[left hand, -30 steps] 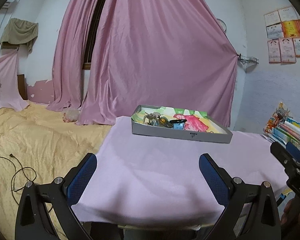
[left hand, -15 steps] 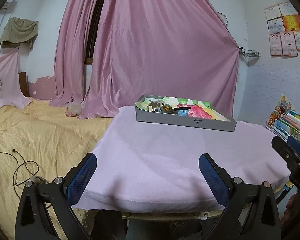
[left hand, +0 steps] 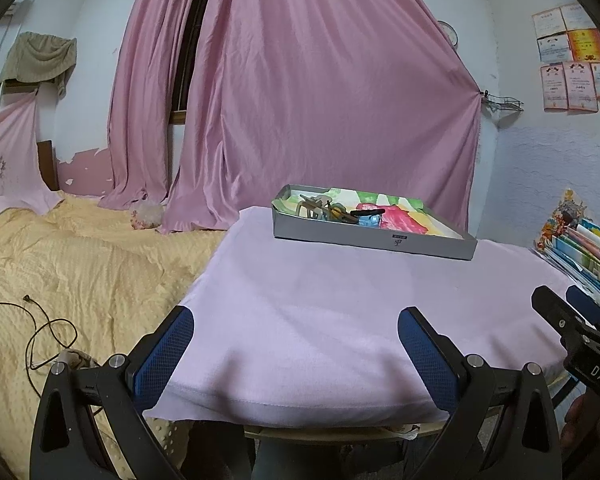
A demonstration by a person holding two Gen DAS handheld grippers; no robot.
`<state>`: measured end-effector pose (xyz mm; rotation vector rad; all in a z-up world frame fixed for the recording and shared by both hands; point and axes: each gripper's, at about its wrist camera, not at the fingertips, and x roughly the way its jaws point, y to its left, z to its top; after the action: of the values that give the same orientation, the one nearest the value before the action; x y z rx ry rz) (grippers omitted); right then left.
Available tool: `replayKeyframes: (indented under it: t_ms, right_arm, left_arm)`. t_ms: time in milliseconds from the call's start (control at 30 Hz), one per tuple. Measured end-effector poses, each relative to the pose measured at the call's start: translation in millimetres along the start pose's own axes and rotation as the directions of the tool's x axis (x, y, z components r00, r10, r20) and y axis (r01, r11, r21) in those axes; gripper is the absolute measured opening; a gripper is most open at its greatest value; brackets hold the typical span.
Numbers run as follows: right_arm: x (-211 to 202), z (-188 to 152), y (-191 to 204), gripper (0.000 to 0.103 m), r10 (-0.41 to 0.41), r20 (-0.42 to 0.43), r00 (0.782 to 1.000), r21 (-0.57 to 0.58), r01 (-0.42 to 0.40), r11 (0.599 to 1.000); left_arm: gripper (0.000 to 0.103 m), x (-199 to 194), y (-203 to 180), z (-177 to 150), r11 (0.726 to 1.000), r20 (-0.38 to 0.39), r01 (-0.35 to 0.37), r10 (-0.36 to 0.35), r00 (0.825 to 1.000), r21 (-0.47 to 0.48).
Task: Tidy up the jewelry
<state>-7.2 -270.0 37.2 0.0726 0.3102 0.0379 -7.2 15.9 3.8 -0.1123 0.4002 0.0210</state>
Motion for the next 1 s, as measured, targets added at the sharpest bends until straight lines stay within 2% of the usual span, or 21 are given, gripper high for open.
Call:
replayKeyframes:
  t_ms: [1000]
  right_arm:
    - [6.5, -3.3, 7.1, 0.096, 0.008, -0.026, 1.0, 0.0, -0.008, 1.0]
  left_arm:
    - [0.102, 0.7, -0.4, -2.7, 1.0, -0.007, 0.001, -0.001, 1.0, -0.003]
